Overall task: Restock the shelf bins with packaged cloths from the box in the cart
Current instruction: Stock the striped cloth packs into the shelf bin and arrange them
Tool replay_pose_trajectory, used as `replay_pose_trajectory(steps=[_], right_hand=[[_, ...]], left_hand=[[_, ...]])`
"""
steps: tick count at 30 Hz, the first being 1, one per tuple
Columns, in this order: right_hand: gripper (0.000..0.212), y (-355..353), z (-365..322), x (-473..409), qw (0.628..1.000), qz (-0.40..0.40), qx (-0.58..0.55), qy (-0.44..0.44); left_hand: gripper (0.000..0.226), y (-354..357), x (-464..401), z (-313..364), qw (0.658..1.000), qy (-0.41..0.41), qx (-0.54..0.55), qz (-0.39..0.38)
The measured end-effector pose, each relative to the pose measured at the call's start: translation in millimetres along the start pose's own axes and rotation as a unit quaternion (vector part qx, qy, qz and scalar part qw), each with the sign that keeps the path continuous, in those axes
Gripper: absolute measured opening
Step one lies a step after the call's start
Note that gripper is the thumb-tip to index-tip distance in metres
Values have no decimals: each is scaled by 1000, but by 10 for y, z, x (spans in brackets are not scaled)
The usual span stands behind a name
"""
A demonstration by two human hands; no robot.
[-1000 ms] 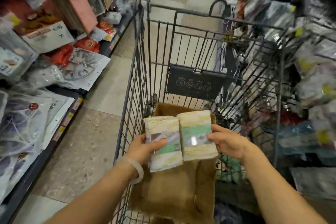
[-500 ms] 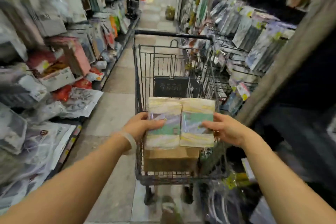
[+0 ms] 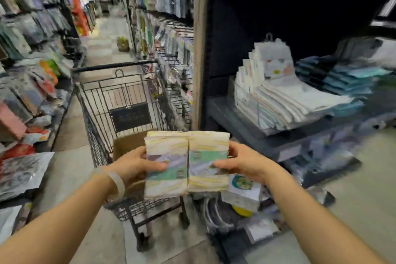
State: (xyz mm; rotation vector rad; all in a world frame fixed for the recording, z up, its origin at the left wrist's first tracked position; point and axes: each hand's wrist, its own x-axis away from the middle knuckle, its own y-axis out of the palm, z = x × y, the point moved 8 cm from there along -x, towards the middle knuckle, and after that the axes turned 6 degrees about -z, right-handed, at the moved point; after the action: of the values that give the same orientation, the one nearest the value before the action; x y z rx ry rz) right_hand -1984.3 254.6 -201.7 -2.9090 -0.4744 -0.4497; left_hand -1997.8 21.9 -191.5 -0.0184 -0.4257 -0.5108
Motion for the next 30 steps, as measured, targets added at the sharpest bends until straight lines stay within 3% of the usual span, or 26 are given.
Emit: replay_pose_trajectory(steps=[4, 7, 10, 12, 14, 16, 20, 26, 30], right_hand=[[47, -650, 195, 913, 999, 43, 11, -12], [41, -1228, 397, 1657, 997, 77, 18, -11], [43, -1870, 599, 2393, 991, 131, 18, -4], [56, -2230, 702, 2847, 987, 162, 8, -7], [68, -2571, 820, 3276, 981, 196, -12, -1], [64, -2903, 948, 3640, 974, 225, -32, 6], [44, -3429, 1153, 4132, 966, 252, -64, -8], [38, -4092, 1424, 4362, 950, 299, -88, -5], [43, -4704, 1497, 4281, 941, 328, -83, 11]], left_hand=[[93, 1033, -91, 134, 997, 12, -13, -76], [104, 1940, -252, 137, 991, 23, -30, -126], [87, 2864, -448, 102, 988, 20, -22, -153], [81, 3478, -568, 98, 984, 31, -32, -174], [61, 4064, -654, 103, 979, 41, -41, -193], [52, 4531, -752, 112, 976, 43, -43, -207], [89, 5228, -1007, 201, 968, 38, -54, -241], [99, 5922, -1531, 343, 955, 55, -96, -274], [120, 6304, -2074, 521, 953, 65, -92, -282]])
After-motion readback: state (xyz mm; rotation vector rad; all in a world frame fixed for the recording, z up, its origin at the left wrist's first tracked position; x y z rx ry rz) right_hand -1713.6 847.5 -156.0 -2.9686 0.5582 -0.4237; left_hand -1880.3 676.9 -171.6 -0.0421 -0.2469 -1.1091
